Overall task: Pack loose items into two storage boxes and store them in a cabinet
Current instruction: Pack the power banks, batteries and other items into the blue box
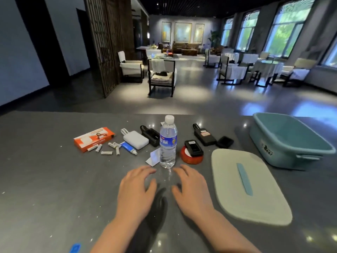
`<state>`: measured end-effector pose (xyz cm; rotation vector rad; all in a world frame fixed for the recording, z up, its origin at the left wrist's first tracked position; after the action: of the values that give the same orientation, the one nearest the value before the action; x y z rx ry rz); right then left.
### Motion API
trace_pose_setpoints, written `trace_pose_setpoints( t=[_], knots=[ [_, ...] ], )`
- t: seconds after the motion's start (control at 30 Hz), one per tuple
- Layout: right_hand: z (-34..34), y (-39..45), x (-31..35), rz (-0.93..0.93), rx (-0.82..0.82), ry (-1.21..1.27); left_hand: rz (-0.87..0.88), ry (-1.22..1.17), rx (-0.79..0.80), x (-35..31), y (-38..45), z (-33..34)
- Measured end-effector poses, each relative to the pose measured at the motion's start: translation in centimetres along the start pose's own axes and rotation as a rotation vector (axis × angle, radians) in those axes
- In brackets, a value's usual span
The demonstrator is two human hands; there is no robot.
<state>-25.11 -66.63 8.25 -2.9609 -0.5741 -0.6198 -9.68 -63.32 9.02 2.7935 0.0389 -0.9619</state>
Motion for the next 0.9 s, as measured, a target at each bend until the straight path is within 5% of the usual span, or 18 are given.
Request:
trace_pose_setpoints(
  t=[0.5, 0.9],
  knots=[
    [-6.2, -3.7, -14.3, 0.404, -0.166, -0.006, 0.316, -0.064, 0.264, -10.6, 7.5, 9.7],
    [-14.9, -3.8, -32.6, 0.502, -0.312, -0.031, 0.255, -0.063, 0.425, -19.9, 9.4, 25.1]
  ],
)
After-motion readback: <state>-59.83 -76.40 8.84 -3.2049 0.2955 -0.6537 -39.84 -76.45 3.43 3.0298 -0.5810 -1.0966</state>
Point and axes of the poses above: each hand's wrist, its own y-axis towards the middle knuckle, its own z-axis out of the palm, x = y × z, the point moved 8 cm from there along y, towards the middle knuckle, and after that the axes turned 12 degrees about x, right-handed, at the moved point
